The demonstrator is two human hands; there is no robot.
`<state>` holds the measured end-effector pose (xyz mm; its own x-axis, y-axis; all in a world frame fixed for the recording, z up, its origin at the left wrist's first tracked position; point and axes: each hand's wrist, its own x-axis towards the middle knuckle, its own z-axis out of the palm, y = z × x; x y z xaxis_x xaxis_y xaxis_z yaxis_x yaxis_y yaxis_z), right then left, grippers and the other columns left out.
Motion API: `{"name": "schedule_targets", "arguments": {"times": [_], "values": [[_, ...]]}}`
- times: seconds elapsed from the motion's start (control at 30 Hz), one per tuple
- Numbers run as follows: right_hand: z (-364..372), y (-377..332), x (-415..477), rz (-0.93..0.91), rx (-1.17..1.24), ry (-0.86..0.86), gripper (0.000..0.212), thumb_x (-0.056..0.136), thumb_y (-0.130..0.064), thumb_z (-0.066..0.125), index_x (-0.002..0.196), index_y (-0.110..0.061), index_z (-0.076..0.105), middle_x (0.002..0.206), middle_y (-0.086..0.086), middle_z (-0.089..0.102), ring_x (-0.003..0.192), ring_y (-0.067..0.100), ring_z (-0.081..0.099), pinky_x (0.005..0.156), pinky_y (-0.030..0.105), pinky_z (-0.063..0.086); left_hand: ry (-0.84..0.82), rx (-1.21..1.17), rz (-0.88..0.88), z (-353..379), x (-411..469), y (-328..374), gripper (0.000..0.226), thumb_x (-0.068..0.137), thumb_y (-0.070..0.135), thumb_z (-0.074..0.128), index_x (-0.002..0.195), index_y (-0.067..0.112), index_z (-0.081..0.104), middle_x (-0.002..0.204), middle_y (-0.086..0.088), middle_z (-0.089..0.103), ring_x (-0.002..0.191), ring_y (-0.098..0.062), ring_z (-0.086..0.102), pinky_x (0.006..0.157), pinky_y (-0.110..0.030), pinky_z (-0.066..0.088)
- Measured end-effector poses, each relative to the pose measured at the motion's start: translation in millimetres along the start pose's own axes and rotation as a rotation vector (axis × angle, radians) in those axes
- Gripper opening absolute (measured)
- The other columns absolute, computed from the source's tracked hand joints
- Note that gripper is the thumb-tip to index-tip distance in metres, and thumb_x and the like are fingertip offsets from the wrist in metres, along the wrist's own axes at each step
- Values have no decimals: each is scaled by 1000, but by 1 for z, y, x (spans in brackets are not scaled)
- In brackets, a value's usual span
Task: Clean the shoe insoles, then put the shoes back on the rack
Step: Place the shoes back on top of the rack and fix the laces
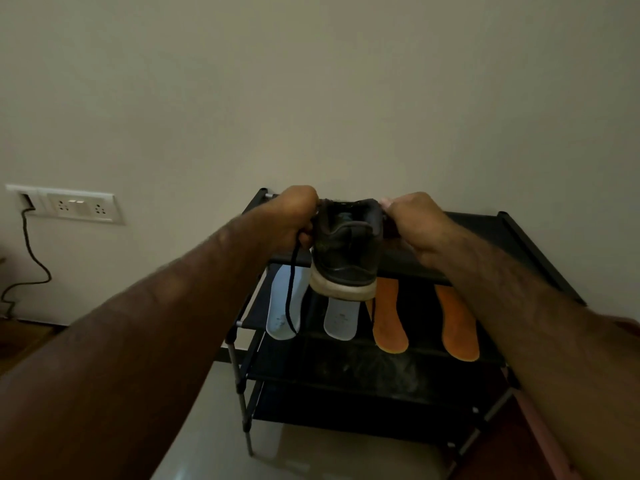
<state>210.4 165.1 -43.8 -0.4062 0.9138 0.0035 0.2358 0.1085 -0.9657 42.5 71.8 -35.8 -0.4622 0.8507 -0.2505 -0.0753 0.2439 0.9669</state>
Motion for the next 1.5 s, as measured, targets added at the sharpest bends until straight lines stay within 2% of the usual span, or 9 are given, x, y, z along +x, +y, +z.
{"name": "schedule_targets", "arguments": {"times": [0.17,0.33,0.47,0.6,0.8,1.0,1.2,1.33,1.5], "values": [[4,3,-7,101,192,10,20,109,-22,49,110,-9,65,90,7,70,86,21,70,80,40,62,-9,-166,-44,-4,-4,-8,30,107,19,37,84,14,54,56,3,50,53,-10,44,52,-22,37],[-2,-14,-7,2,-69,-94,24,101,-31,62,92,-12,73,89,12,74,95,31,72,94,54,59,-162,133,-32,-16,-7,-2,41,106,39,40,70,21,48,60,4,41,53,-12,37,51,-26,31],[5,-18,2,-48,-268,0,21,101,-18,61,97,-1,71,99,22,72,95,39,71,84,51,62,-79,199,34,-3,-11,1,32,106,23,39,76,17,49,61,2,41,50,-12,38,48,-25,31],[10,-9,6,29,-148,30,22,103,-23,59,102,-3,69,100,18,71,95,34,71,85,52,62,-31,181,80,2,-11,-2,30,105,18,36,78,14,48,65,-2,43,51,-15,42,52,-28,39],[1,-45,-8,32,-353,-35,24,100,-33,55,84,-16,62,61,0,51,45,13,43,42,19,36,32,377,159,6,-21,22,24,104,19,44,83,12,52,68,-4,46,49,-15,41,41,-25,34],[17,-90,-28,185,-264,-228,44,107,-40,41,93,-5,63,54,3,60,27,9,44,28,14,25,81,821,346,30,-38,55,11,100,9,57,107,3,62,81,-13,68,58,-22,67,44,-28,54],[14,-88,-31,252,-312,-275,24,94,-11,44,74,-10,57,52,1,60,48,13,58,41,19,34,-104,850,418,21,-73,52,14,97,12,62,101,2,72,91,-17,73,78,-29,75,67,-34,62],[12,-85,-32,266,-141,-322,35,110,-15,37,82,-16,59,49,-6,52,48,10,58,60,26,49,93,478,420,-2,-70,51,17,97,2,59,106,-6,70,100,-22,73,84,-35,75,74,-48,64],[9,-104,-47,209,-162,-338,30,110,-22,44,86,-15,61,55,-4,47,57,15,60,76,36,55,-102,872,429,6,-46,29,32,102,16,58,134,12,57,115,-5,64,111,-24,63,79,-28,49]]}}
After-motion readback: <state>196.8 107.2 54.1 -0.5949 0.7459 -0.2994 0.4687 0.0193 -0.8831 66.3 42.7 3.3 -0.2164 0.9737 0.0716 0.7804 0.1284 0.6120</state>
